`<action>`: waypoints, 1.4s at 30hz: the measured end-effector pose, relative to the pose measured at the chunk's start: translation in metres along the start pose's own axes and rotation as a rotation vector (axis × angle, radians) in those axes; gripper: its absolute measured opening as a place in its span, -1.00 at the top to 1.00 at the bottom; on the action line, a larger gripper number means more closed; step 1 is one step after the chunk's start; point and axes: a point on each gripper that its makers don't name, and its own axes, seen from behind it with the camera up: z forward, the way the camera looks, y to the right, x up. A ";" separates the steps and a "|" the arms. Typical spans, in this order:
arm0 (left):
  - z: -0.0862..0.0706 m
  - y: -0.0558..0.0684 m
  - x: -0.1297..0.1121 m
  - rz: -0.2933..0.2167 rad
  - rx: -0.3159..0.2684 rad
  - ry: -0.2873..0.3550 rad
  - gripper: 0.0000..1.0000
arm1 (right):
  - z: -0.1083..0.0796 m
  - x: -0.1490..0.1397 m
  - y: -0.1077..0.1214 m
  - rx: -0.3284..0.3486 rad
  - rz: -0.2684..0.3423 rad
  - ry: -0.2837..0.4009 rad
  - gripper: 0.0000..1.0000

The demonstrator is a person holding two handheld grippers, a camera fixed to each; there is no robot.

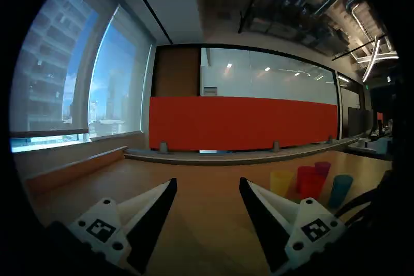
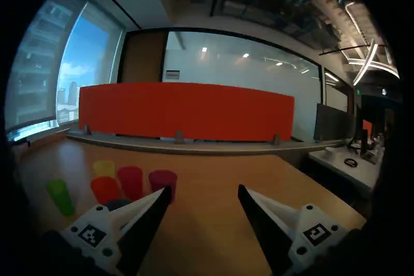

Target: Pour water

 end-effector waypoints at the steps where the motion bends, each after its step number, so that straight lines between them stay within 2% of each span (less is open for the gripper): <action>1: 0.000 0.001 -0.001 0.000 -0.001 0.002 -0.78 | 0.000 0.001 -0.001 0.001 -0.001 -0.002 -0.99; 8: 0.004 -0.002 -0.006 0.008 0.008 0.022 -0.78 | 0.001 0.001 -0.004 -0.001 -0.010 -0.014 -0.99; 27: 0.011 -0.006 -0.029 0.021 0.019 -0.014 -0.78 | 0.000 0.010 -0.003 -0.017 -0.036 -0.012 -0.99; 42: 0.013 -0.005 -0.032 0.024 0.014 -0.033 -0.78 | 0.001 0.010 -0.003 -0.014 -0.035 -0.012 -0.99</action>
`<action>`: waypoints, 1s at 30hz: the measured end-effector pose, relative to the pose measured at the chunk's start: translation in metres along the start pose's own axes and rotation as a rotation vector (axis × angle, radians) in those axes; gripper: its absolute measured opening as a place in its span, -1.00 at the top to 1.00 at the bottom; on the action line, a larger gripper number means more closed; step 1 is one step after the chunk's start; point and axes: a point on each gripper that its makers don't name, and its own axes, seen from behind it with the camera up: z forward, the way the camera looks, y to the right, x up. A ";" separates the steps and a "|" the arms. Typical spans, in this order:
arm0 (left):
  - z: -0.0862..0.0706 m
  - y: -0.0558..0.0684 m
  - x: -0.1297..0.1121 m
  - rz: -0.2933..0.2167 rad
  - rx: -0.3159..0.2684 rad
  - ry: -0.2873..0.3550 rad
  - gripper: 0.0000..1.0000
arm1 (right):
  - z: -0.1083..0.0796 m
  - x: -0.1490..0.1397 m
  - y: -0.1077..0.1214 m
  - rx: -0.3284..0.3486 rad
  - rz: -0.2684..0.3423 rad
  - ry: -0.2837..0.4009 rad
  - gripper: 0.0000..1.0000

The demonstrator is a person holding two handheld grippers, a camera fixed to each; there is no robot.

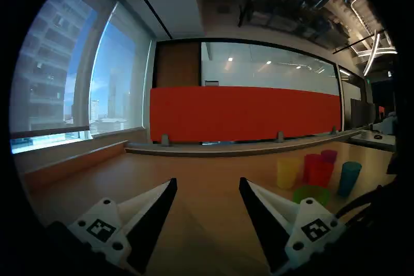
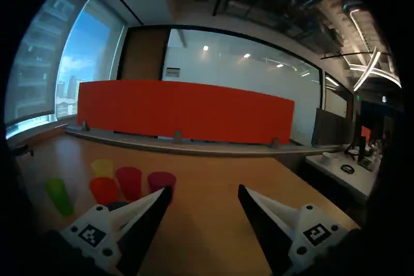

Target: Pour water

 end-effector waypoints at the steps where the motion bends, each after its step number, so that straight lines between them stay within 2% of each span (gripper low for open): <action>1: 0.000 0.000 0.000 0.000 0.000 0.000 -0.78 | 0.000 0.000 -0.001 0.003 0.001 0.000 -0.98; 17: 0.000 0.000 -0.002 0.001 0.000 -0.001 -0.78 | -0.006 0.003 0.009 -0.002 -0.002 0.034 -0.99; 30: 0.000 0.000 -0.002 0.001 0.000 -0.001 -0.78 | -0.016 0.012 0.012 0.027 0.024 0.134 -0.99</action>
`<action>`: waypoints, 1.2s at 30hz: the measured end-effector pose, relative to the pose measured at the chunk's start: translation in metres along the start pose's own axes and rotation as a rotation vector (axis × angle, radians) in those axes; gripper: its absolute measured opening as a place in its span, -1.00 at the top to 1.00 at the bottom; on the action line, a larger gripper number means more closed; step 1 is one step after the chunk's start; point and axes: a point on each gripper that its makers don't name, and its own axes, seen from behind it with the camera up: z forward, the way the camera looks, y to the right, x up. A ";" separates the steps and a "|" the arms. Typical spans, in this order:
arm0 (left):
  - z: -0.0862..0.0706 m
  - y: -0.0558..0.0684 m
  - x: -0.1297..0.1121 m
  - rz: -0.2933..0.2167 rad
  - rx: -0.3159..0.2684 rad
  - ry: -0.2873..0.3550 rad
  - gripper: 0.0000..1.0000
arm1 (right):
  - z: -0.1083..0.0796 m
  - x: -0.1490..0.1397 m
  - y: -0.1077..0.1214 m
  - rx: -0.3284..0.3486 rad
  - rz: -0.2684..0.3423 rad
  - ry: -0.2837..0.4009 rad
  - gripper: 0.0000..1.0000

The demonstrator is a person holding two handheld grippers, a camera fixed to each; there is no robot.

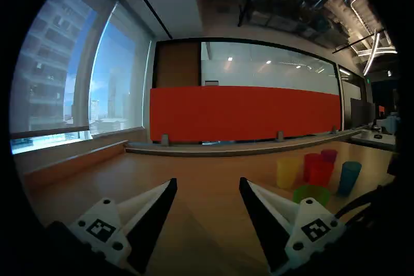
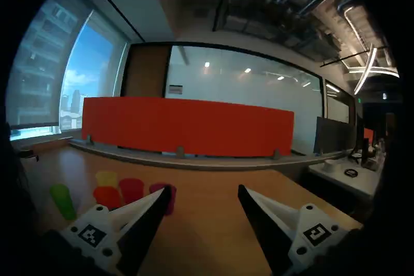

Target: Pour water

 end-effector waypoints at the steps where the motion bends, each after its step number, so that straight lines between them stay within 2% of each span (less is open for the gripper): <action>1: 0.000 0.000 0.000 0.000 0.000 0.000 -0.78 | 0.000 0.000 0.000 0.000 0.001 0.007 -0.98; 9: 0.000 0.000 0.000 0.001 0.000 0.000 -0.78 | 0.007 -0.010 -0.007 0.027 0.037 0.049 -0.99; 17: 0.000 0.001 0.000 0.000 0.000 0.000 -0.78 | 0.015 -0.021 -0.005 0.037 0.083 0.083 -0.99; 26: 0.000 0.000 0.000 0.000 0.000 0.000 -0.78 | 0.020 -0.032 -0.005 0.059 0.105 0.073 -0.99; 36: 0.000 0.000 0.000 0.001 0.000 0.000 -0.78 | 0.022 -0.045 0.007 0.035 0.099 0.050 -0.98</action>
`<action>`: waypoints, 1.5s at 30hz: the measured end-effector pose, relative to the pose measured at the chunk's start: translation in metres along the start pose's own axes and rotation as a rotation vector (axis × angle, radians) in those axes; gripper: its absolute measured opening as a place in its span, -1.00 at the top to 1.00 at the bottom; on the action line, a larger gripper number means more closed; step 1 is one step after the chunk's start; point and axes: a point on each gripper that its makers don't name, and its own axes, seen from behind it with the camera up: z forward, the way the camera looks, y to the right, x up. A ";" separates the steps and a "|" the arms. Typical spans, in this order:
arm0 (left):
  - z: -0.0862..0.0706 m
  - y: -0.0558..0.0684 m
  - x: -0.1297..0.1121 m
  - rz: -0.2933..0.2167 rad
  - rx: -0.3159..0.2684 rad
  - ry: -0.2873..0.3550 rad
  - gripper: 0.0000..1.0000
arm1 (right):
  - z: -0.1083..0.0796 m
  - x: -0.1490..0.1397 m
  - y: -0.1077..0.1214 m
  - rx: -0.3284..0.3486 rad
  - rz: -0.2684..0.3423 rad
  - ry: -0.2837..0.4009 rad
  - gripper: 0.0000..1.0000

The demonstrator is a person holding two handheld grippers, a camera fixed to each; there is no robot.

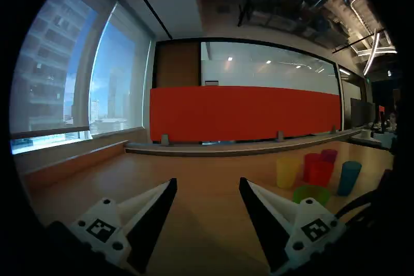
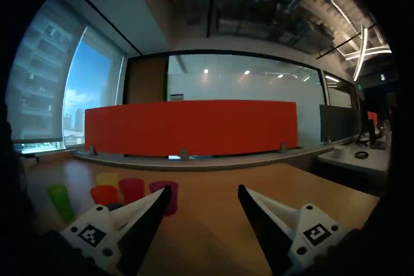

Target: Pour water

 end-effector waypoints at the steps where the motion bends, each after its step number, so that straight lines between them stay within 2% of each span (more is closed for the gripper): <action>1: 0.000 0.000 0.000 0.000 0.000 0.000 -0.78 | 0.000 -0.001 0.000 0.000 0.000 0.000 -0.98; 20: 0.000 0.000 0.000 0.000 0.000 0.000 -0.78 | 0.002 -0.013 -0.003 0.006 -0.017 -0.033 -0.99; 45: 0.000 0.000 0.000 0.000 0.000 0.000 -0.78 | 0.000 -0.012 -0.005 0.005 -0.025 -0.034 -0.99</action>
